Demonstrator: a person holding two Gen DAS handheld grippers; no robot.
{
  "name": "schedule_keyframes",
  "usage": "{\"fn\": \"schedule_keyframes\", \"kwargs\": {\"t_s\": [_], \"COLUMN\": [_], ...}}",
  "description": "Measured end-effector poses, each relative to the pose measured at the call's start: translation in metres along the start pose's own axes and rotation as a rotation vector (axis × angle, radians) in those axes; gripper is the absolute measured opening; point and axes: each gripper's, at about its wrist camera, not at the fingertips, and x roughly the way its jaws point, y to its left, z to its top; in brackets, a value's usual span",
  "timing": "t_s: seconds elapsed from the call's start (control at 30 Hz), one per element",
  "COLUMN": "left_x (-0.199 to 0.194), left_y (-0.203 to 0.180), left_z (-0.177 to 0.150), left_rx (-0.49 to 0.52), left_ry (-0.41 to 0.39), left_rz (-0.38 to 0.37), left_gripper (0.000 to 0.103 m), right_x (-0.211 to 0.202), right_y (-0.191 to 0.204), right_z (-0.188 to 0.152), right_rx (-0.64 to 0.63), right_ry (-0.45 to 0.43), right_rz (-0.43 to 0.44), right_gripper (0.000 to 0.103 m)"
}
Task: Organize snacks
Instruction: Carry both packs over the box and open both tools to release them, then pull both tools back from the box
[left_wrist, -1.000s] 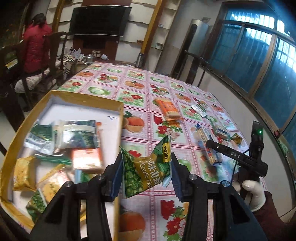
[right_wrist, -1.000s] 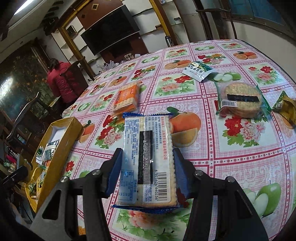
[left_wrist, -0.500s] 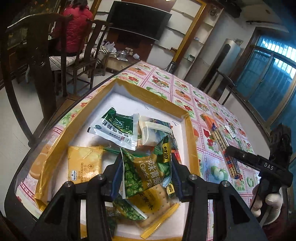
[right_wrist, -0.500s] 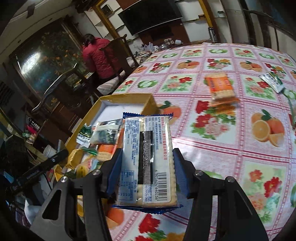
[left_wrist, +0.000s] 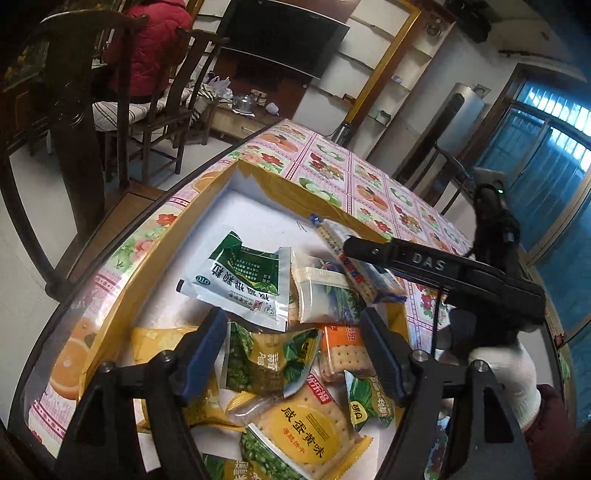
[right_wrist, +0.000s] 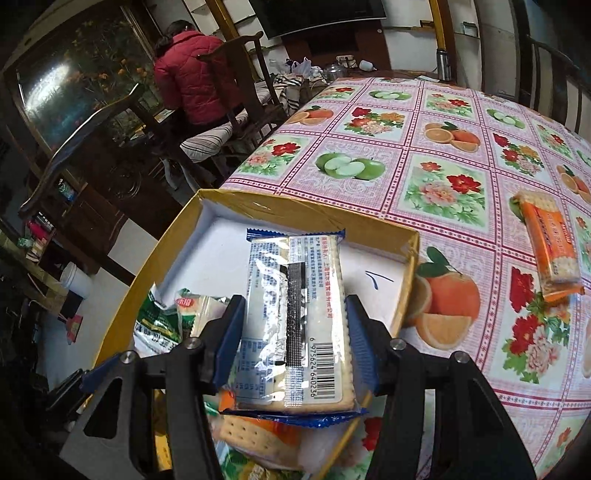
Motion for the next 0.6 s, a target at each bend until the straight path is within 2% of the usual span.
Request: {"fn": "schedule_keyframes", "kwargs": {"t_s": [0.1, 0.27, 0.47, 0.53, 0.6], "left_x": [-0.011, -0.036, -0.069, -0.082, -0.092], "left_y": [-0.001, -0.010, -0.041, -0.056, -0.071], "left_z": [-0.007, -0.021, -0.035, -0.042, -0.048], "left_rx": [0.006, 0.035, 0.111, 0.133, 0.154], "left_ry": [-0.012, -0.079, -0.239, -0.298, -0.348], "left_rz": [-0.005, 0.020, 0.168, 0.232, 0.276], "left_gripper": [0.075, 0.077, 0.079, 0.080, 0.082], "right_x": [0.013, -0.011, -0.075, -0.097, -0.117], "right_y": [0.001, -0.003, -0.012, -0.013, -0.014], "right_z": [0.004, -0.010, -0.056, -0.074, -0.093], "right_rx": [0.029, 0.032, 0.040, 0.031, 0.023], "right_ry": [0.014, -0.030, -0.128, -0.180, -0.234], "right_rz": [-0.008, 0.012, 0.077, 0.067, 0.053], "right_gripper": [0.058, 0.059, 0.064, 0.064, 0.070]}}
